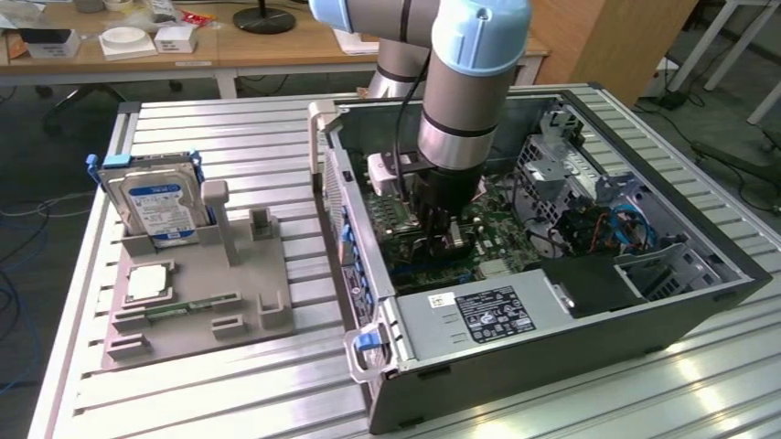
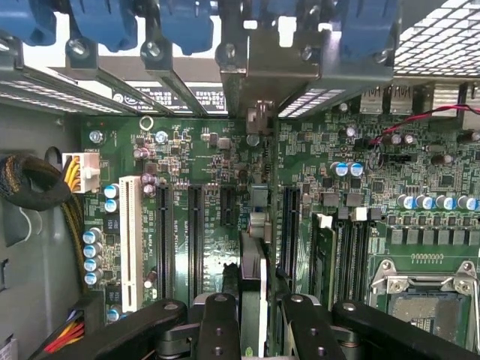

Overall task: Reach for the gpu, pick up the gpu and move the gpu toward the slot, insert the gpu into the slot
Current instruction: 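Insert the gpu into the slot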

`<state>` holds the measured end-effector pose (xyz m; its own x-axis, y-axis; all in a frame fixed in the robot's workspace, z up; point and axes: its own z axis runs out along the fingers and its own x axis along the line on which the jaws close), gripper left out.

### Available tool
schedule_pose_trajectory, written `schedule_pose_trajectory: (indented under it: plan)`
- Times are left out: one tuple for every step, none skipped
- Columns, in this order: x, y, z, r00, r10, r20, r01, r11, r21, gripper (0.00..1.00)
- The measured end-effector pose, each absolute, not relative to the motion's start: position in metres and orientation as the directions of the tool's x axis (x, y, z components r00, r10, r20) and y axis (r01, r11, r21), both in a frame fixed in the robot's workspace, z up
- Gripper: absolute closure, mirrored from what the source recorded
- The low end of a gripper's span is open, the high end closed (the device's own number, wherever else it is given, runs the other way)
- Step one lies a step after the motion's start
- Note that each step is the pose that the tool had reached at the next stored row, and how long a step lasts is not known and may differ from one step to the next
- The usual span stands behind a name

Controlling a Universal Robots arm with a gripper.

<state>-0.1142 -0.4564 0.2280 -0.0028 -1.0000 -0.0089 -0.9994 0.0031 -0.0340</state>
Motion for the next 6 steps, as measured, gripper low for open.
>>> schedule_pose_trajectory:
  plan:
    - [-0.1143,-0.4563,0.2280,-0.003,-1.000,-0.010,-0.999,0.003,-0.032,0.73]
    - [-0.1142,-0.4563,0.2280,-0.003,-1.000,-0.009,-0.999,0.003,-0.034,0.73]
    - [-0.1142,-0.4563,0.2280,-0.003,-1.000,-0.009,-0.999,0.003,-0.034,0.73]
    - [-0.1142,-0.4563,0.2281,-0.003,-1.000,-0.009,-0.999,0.003,-0.034,0.73]
    - [-0.1149,-0.4561,0.2281,-0.004,-1.000,-0.011,-0.999,0.004,-0.032,0.73]
    - [-0.1148,-0.4560,0.2289,-0.004,-1.000,-0.012,-0.999,0.004,-0.033,0.73]
